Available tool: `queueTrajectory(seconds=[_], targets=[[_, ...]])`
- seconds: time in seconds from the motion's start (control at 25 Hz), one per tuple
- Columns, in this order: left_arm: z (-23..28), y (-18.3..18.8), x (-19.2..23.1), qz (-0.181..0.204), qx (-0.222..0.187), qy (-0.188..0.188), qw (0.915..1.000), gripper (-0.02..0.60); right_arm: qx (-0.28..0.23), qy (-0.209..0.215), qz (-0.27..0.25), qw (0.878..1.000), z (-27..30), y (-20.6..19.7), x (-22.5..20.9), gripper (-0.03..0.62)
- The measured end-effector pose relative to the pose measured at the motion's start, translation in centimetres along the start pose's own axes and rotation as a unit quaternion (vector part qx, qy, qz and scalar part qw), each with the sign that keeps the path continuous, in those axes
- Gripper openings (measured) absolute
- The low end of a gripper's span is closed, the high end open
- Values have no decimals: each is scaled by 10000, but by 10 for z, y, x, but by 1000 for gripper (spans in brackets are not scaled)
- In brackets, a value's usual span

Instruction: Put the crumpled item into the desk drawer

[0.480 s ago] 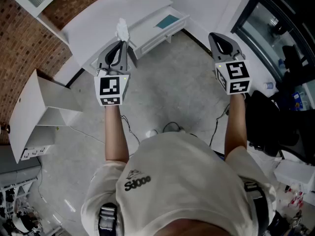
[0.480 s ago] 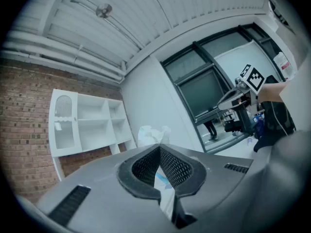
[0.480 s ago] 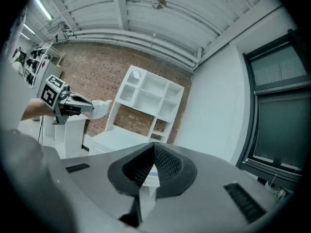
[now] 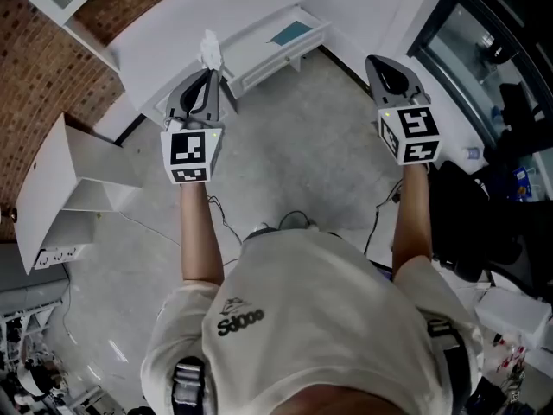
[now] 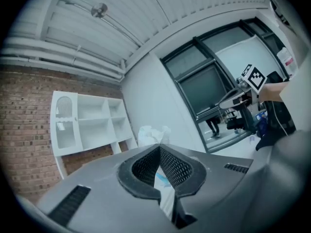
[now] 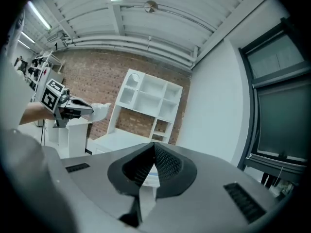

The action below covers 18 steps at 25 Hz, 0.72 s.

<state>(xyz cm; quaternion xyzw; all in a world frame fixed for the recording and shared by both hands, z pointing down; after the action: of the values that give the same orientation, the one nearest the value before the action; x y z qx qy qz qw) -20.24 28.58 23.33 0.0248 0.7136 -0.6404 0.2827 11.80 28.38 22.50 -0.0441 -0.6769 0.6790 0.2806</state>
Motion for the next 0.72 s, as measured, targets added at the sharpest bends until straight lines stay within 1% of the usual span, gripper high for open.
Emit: queueTrajectory(seconds=[0.24,0.4,0.72], targets=[[2,9,-29,46,111,172,9998,17,77,122,57,9999,-18,-26,-30,5],[6,10,-45,-8,190,182,9997,17,154,150,160,9996,-23,-38,-44,5],[32,6,-69,-105,217,218,9995,17,425,177,66,9989,-28,-64,-72,5]])
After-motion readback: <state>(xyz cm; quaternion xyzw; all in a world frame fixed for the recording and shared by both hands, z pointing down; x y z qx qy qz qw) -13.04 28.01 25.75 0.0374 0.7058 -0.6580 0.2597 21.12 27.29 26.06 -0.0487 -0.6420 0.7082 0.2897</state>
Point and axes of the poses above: the fingertips, and each gripper's own axes: z forward along the fingers, x to its left, y out of its top, the point moved 6 cm from there along -z, backward along the fingers, and after that the axes turned 2 degrees about y, right-handed, at the moved point
